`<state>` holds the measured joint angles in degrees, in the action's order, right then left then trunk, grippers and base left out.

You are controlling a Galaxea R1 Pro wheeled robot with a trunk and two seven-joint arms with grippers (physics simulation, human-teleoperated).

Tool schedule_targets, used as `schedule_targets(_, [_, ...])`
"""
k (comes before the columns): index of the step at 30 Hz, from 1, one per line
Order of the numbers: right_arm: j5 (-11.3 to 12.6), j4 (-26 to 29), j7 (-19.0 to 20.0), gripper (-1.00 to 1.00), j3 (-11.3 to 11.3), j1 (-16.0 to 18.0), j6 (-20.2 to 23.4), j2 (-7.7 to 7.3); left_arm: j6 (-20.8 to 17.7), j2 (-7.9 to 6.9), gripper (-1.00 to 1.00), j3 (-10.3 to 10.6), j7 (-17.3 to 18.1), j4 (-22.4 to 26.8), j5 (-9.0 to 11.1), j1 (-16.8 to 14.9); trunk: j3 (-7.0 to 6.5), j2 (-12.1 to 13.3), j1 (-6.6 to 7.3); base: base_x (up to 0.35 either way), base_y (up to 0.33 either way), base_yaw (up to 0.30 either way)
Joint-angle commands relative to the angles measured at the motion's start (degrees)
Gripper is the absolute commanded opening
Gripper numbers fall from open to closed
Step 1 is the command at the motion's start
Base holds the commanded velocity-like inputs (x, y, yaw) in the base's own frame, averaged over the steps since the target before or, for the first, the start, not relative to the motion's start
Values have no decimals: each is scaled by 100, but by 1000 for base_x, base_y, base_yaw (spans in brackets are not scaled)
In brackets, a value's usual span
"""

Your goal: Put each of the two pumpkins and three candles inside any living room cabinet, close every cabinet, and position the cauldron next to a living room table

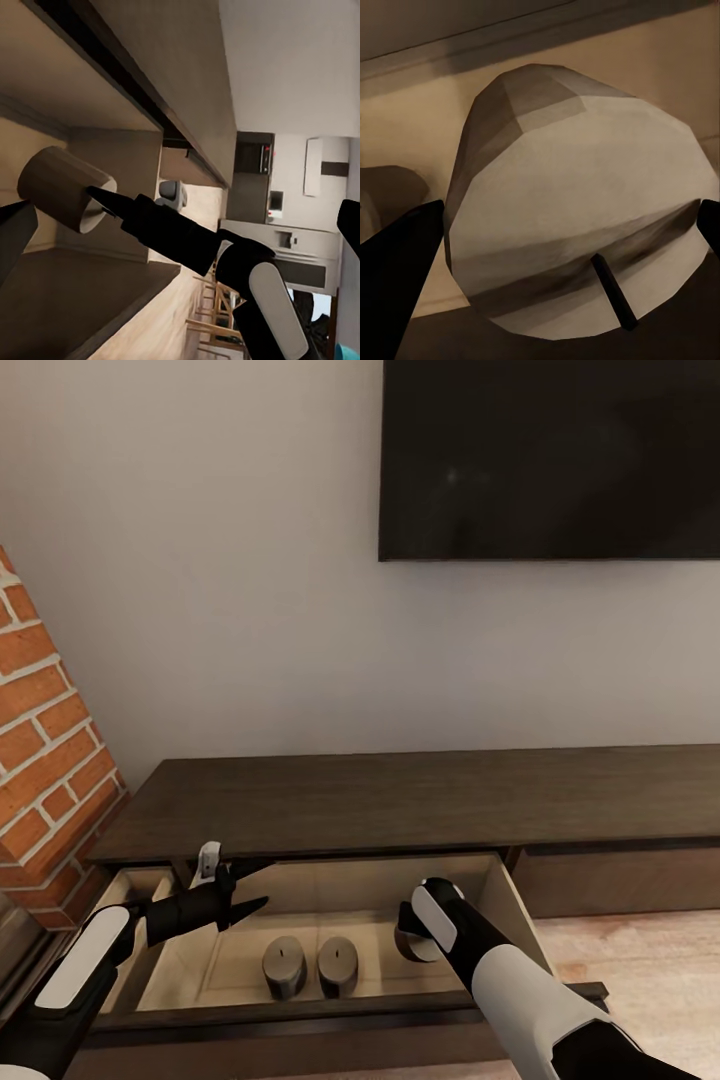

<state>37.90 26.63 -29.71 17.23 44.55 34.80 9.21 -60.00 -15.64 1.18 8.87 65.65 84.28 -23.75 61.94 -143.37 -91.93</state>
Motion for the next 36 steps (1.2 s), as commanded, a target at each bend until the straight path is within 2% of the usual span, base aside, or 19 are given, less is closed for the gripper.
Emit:
schedule_targets(1, [-1,0,0,-100,0,0,0,1,0,0,100,-3,0,0,0,1,22,-1,-3,3,0,0])
schedule_targets(9, [-2,0,0,-100,8,1,-3,11,0,0,100,-20,0,0,3,2,199,-12,-23,0,0,0])
schedule_targets(14, [-2,0,0,-100,12,1,-8,13,0,0,100,-21,0,0,2,2,199,-12,-23,0,0,0])
schedule_targets(15, [-2,0,0,100,14,-2,-8,15,0,0,100,-21,0,0,3,2,199,-12,-23,0,0,0])
schedule_targets(21, [-2,0,0,100,17,-4,-9,12,0,0,100,-21,0,0,5,2,199,-12,-23,0,0,0])
schedule_targets(34, [-2,0,0,100,10,-7,-9,11,0,-9,100,-38,0,-8,6,2,-89,5,10,0,0,0])
schedule_targets(36, [-2,0,0,100,9,-3,-9,11,0,-9,100,-39,0,-8,4,2,-89,5,10,-17,0,0])
